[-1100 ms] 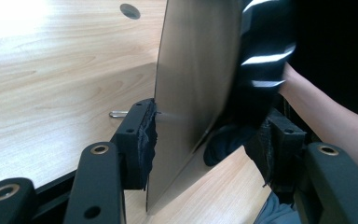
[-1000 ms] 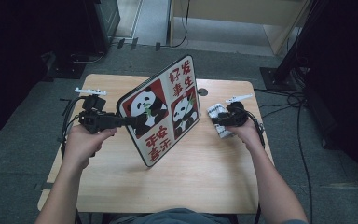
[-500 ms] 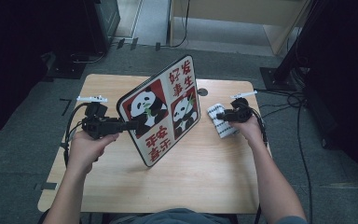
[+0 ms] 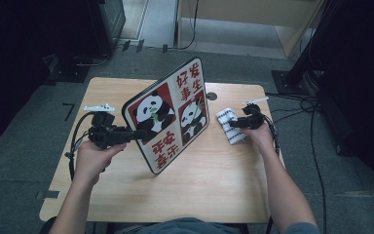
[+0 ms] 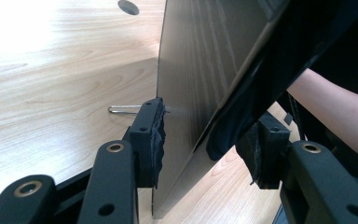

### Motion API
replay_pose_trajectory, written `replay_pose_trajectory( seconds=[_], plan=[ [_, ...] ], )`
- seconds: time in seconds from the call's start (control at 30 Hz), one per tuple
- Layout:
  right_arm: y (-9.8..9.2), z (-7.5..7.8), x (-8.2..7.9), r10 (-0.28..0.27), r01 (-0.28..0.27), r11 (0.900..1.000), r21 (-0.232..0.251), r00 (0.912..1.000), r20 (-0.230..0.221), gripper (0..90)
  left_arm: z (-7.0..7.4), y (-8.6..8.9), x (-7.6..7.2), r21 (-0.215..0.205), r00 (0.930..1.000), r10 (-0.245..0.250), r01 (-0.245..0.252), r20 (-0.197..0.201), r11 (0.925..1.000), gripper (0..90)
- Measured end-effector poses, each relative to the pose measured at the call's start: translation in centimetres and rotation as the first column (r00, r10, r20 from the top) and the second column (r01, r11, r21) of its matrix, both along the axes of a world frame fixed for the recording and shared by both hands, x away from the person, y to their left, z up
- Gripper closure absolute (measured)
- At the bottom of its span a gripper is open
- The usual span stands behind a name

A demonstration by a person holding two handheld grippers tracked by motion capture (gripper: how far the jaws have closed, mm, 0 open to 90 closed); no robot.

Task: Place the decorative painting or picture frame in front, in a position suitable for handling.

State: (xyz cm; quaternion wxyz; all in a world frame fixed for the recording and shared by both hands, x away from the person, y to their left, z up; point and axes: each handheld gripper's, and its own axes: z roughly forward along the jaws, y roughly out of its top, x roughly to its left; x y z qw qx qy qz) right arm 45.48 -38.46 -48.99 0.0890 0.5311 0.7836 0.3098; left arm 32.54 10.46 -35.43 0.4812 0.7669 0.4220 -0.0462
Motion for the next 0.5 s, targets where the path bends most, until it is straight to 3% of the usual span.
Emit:
replay_pose_trajectory(
  seconds=[0.27,0.5],
  plan=[
    [0.58,-0.52,-0.08,0.009,-0.009,0.999,-0.046,1.0,-0.001,47.0,-0.46,-0.03,0.07,-0.017,1.0,0.005,-0.005,0.001,0.9998,54.3],
    [0.5,-0.96,-0.51,-0.006,0.01,0.997,-0.08,0.9986,0.052,57.0,-0.64,0.01,0.06,-0.017,1.0,0.006,-0.006,0.001,0.9998,54.7]
  ],
)
